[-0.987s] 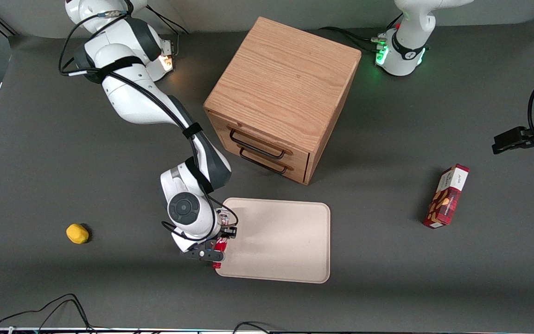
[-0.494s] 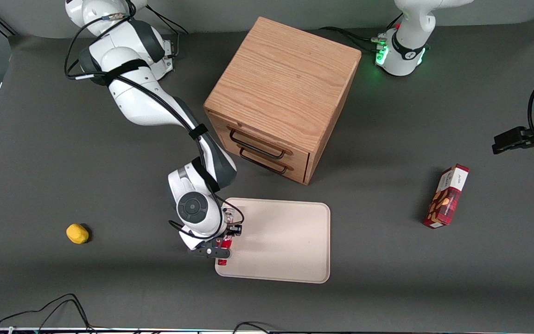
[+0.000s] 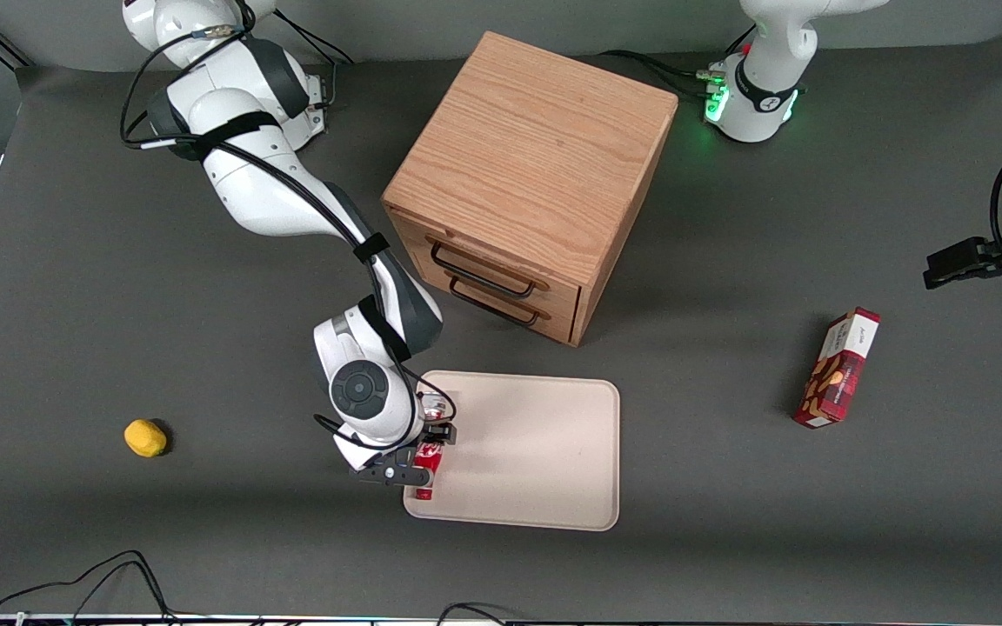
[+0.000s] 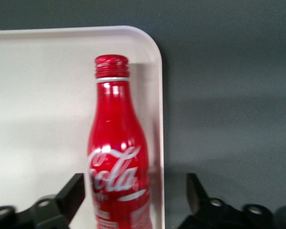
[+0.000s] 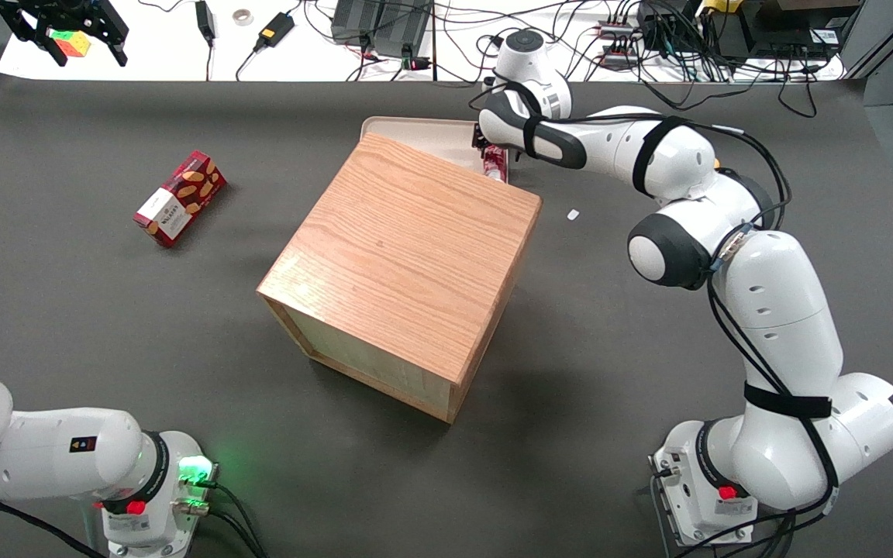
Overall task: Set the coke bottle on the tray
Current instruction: 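Lower the bottle onto the tray and open the right gripper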
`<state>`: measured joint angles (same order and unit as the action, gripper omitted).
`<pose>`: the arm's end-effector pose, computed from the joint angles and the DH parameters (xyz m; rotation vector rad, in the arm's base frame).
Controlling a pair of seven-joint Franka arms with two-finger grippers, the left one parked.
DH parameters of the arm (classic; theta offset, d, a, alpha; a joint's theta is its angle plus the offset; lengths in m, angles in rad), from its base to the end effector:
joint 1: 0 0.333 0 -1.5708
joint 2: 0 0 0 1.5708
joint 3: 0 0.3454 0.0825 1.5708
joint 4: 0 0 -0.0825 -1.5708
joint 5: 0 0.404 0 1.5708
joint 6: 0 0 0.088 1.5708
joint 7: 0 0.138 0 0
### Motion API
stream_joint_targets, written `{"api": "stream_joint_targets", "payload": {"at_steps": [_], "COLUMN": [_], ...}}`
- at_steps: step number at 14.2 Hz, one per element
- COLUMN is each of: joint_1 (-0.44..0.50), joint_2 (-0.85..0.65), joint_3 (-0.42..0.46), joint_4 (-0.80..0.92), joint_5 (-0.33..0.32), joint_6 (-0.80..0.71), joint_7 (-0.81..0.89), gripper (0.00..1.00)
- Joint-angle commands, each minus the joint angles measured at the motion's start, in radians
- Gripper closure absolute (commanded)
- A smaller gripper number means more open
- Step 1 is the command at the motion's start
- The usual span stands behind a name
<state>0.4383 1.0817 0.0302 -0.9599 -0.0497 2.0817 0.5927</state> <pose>0.7505 0.3652 0.1786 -3.1301 0.1838 -0.0686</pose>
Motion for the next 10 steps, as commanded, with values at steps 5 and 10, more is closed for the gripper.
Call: {"api": "stream_joint_targets", "payload": {"at_steps": [5,10], "joint_1": [0.011,0.011], "joint_2": [0.015,0.003], "joint_3": [-0.015,-0.015], "joint_4": [0.029,0.029], "joint_5": [-0.007,-0.007], "joint_6": [0.005,0.0], "joint_7": [-0.002,-0.001], "gripper": [0.0,0.0]}}
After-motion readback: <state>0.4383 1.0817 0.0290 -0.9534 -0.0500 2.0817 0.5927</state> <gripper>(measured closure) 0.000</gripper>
